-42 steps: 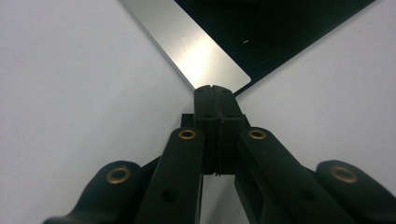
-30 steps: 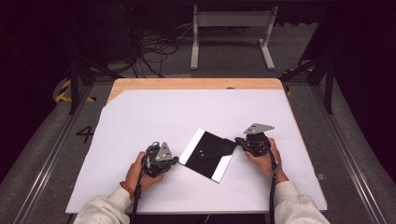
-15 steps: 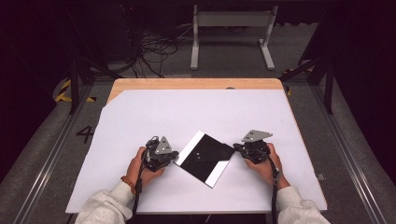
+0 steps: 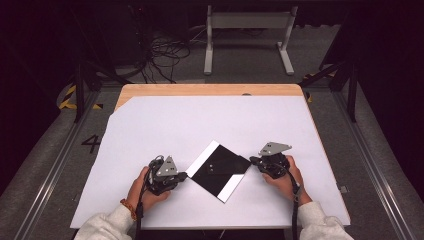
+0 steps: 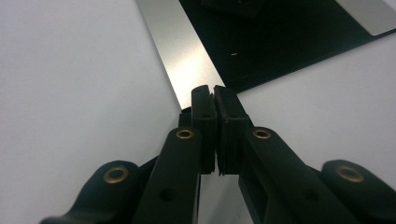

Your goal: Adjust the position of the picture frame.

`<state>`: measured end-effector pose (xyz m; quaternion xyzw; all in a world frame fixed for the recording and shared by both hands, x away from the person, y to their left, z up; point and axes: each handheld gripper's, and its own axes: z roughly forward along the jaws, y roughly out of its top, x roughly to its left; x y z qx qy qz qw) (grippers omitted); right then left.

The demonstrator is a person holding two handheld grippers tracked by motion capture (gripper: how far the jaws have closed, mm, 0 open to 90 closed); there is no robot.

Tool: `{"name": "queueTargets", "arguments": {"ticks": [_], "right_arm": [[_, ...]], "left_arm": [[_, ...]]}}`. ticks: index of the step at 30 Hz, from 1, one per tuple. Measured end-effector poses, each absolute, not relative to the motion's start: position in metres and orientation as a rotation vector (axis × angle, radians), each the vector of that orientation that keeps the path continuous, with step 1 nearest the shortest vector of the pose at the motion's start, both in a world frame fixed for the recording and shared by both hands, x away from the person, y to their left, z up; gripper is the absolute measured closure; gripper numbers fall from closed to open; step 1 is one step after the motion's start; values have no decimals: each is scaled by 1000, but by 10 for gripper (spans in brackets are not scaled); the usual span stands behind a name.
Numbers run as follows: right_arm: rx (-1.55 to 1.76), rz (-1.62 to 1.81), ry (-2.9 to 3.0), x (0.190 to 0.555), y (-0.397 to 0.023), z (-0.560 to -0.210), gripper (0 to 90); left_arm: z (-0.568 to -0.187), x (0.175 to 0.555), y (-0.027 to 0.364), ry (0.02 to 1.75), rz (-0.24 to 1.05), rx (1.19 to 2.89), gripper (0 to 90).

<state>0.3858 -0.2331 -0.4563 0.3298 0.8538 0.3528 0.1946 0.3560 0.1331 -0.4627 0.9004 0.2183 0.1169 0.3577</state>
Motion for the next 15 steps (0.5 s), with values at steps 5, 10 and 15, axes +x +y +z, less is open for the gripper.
{"name": "queueTargets", "arguments": {"ticks": [5,10,15], "right_arm": [[921,1001,2403,383,-234,-456,900],[918,997,2405,378,-235,-456,900],[925,1003,2412,372,-236,-456,900]], "left_arm": [[-463,360,132,566,314,2315,898],[-464,359,128,574,382,2321,898],[-464,365,126,588,411,2321,898]]}}
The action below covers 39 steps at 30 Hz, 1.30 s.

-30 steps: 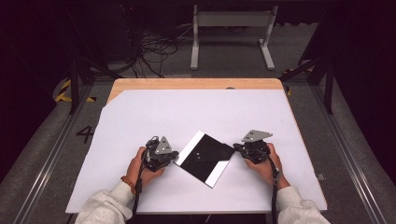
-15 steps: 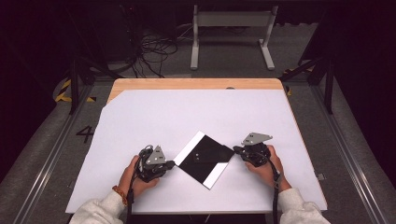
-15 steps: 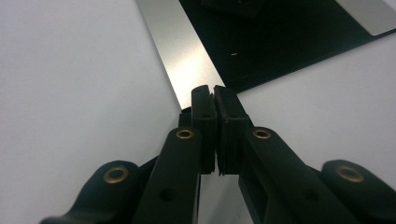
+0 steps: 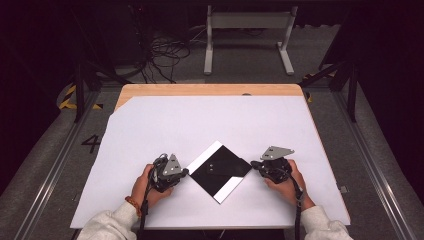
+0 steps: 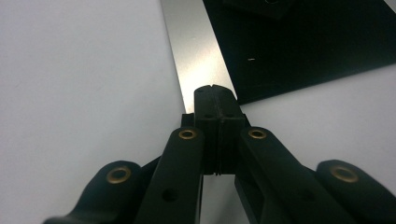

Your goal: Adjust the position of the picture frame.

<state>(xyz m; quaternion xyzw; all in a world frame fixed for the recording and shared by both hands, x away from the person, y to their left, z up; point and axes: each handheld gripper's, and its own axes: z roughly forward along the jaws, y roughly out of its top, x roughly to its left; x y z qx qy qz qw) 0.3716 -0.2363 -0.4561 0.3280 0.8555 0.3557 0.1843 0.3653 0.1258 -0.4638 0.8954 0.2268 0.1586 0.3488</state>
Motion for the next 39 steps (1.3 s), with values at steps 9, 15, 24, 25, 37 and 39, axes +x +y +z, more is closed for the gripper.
{"name": "queueTargets", "arguments": {"ticks": [9,15,24,25,37,39], "right_arm": [[887,1013,2427,351,-237,-457,900],[873,1019,2441,340,-233,-457,900],[840,1043,2484,322,-228,-457,900],[836,1047,2492,321,-228,-457,900],[766,1065,2544,306,-219,-457,900],[766,1069,2545,306,-219,-457,900]], "left_arm": [[-463,387,120,622,466,2327,897],[-464,392,115,626,504,2329,898],[-464,402,113,638,488,2310,899],[-464,403,112,636,491,2312,899],[-465,408,109,633,512,2299,899],[-464,407,111,636,482,2294,885]]}}
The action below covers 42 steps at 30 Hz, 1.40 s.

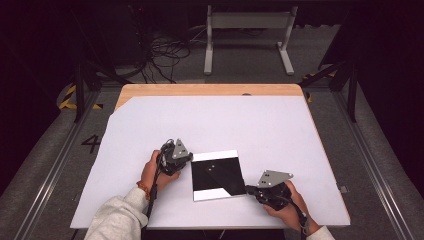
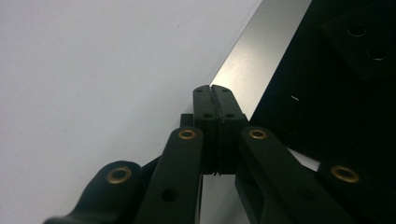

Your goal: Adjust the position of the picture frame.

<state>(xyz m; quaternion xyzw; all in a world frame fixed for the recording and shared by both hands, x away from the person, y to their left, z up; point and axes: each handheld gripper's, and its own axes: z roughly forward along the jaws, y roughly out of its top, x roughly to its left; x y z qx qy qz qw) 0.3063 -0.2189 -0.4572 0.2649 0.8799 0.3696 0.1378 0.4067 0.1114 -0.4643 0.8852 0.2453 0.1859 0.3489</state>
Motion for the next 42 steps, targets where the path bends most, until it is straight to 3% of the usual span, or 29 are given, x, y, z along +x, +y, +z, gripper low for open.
{"name": "queueTargets", "arguments": {"ticks": [12,14,42], "right_arm": [[779,1082,2564,298,-221,-457,897],[794,1124,2589,296,-222,-457,816],[782,1087,2537,293,-215,-458,881]], "left_arm": [[-463,372,137,620,288,2272,857],[-464,368,135,612,293,2278,848],[-466,395,111,614,361,2274,900]]}}
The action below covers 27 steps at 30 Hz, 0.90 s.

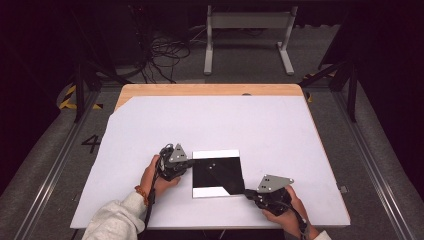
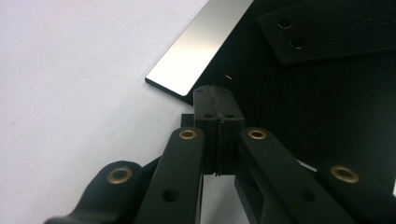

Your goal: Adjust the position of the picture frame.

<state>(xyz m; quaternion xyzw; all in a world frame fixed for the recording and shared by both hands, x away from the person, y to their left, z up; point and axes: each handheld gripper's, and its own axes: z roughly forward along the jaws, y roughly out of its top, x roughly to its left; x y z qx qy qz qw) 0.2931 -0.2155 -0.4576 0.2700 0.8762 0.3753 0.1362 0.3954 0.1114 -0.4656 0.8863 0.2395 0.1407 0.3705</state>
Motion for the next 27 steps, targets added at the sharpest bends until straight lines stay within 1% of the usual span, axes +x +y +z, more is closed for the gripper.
{"name": "queueTargets", "arguments": {"ticks": [13,16,21,27], "right_arm": [[762,1051,2497,288,-211,-458,880],[764,1054,2495,289,-211,-458,880],[779,1046,2491,289,-210,-458,881],[777,1054,2496,290,-211,-458,881]], "left_arm": [[-466,407,106,626,356,2265,900],[-466,407,104,621,374,2270,900],[-466,412,103,643,353,2255,900],[-466,412,102,644,366,2255,900]]}}
